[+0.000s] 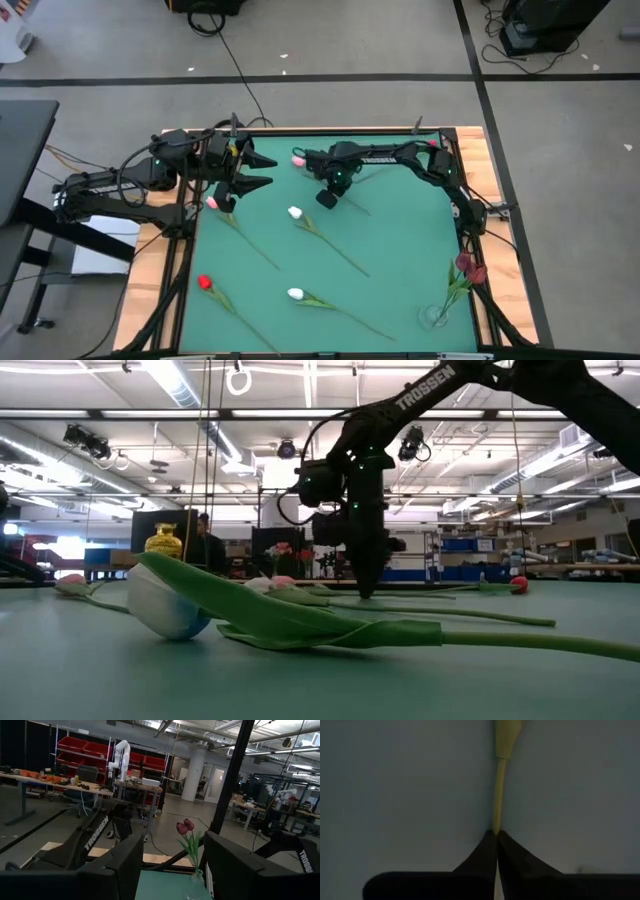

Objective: Sort flowers into vase by color
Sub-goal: Put the top pink tulip into the transparent vase

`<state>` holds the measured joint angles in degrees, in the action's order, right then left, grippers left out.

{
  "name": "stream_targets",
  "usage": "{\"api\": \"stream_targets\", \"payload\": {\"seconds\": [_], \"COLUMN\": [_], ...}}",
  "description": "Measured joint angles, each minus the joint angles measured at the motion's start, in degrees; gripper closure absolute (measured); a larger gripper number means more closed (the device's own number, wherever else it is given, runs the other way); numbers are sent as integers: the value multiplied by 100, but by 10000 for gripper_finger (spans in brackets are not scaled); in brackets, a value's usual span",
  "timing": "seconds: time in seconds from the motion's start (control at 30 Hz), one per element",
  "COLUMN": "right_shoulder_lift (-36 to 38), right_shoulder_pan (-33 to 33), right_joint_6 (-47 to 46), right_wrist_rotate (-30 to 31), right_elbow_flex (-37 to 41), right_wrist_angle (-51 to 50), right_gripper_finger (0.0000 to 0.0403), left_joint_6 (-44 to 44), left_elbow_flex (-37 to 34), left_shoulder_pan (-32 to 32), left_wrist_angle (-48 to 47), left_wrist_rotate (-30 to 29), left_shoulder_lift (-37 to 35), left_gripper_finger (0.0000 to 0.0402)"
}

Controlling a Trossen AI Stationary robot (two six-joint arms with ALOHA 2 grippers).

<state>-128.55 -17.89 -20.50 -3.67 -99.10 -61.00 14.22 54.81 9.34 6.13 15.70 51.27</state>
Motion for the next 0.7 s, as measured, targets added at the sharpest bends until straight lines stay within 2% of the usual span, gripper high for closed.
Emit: {"api": "stream_targets", "payload": {"seconds": [0.17, 0.3, 0.4, 0.5, 0.6, 0.7], "right_shoulder_lift": [217, 321, 329, 366, 369, 345], "right_shoulder_pan": [225, 379, 400, 381, 360, 367], "right_joint_6": [-188, -191, -205, -366, -445, -429], "right_wrist_rotate": [-224, -228, -473, -693, -675, -397], "right_elbow_flex": [23, 275, 546, 723, 744, 631], "right_wrist_angle": [-467, -276, 111, 370, 429, 426], "right_gripper_finger": [381, 373, 340, 290, 241, 211], "left_joint_6": [0, 0, 0, 0, 0, 0], "left_elbow_flex": [0, 0, 0, 0, 0, 0], "left_shoulder_pan": [0, 1, 0, 2, 2, 0], "left_wrist_angle": [-2, -2, -2, -2, -2, -2], "left_wrist_rotate": [0, 0, 1, 0, 0, 0], "left_shoulder_lift": [0, 0, 0, 0, 0, 0], "left_gripper_finger": [186, 186, 186, 186, 186, 186]}}
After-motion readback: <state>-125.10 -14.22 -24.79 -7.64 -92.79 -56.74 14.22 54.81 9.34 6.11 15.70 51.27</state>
